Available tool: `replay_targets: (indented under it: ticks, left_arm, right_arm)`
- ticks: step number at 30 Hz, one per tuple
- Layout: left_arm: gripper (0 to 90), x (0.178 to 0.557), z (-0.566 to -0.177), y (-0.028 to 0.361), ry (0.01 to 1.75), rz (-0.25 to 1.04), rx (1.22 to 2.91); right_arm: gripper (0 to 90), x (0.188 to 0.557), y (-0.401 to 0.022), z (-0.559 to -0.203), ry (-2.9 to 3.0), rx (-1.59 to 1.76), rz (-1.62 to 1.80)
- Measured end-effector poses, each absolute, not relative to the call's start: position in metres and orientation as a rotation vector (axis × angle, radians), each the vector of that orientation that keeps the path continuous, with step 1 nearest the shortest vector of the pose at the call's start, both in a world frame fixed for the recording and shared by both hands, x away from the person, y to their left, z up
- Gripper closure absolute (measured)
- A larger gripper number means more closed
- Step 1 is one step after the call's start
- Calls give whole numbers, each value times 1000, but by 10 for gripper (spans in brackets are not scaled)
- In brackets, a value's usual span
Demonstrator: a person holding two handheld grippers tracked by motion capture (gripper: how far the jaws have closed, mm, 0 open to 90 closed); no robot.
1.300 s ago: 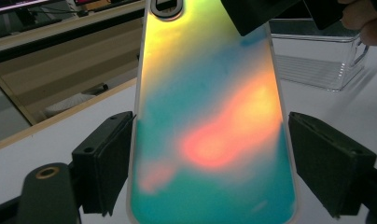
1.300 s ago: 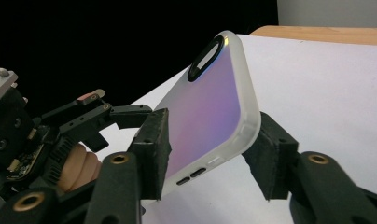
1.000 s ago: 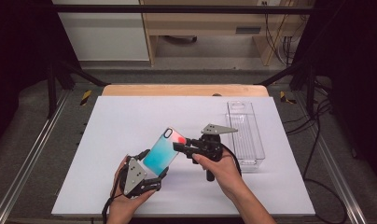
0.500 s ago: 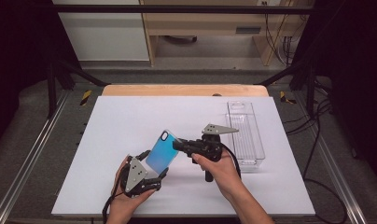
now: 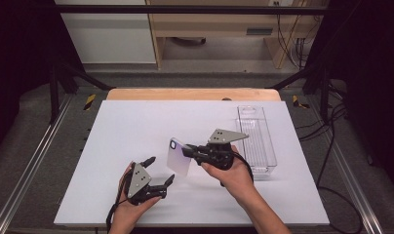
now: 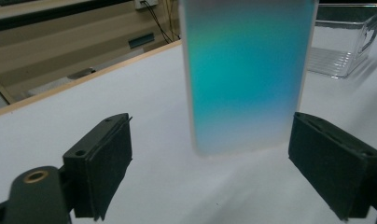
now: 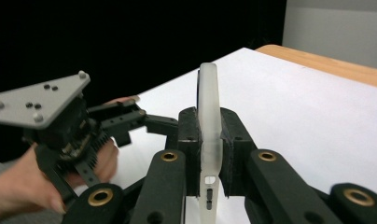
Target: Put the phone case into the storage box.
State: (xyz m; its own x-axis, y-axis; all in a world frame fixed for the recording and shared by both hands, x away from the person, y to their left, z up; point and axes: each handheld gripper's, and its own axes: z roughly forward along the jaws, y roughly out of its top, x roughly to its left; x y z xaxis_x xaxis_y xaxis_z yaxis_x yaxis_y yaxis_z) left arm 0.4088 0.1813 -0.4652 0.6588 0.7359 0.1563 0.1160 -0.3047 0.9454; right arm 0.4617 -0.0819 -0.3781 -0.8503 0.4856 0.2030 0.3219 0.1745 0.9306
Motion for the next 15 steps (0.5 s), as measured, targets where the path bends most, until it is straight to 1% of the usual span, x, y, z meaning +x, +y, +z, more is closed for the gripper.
replay_targets:
  ticks: [7, 15]
  left_arm:
    - [91, 409, -465, 187, 704, 683, 1783]
    - [54, 411, -465, 188, 717, 661, 1781]
  right_arm:
    - [809, 467, -91, -370, 2321, 744, 1653]
    - [809, 469, -93, -362, 2340, 660, 1582]
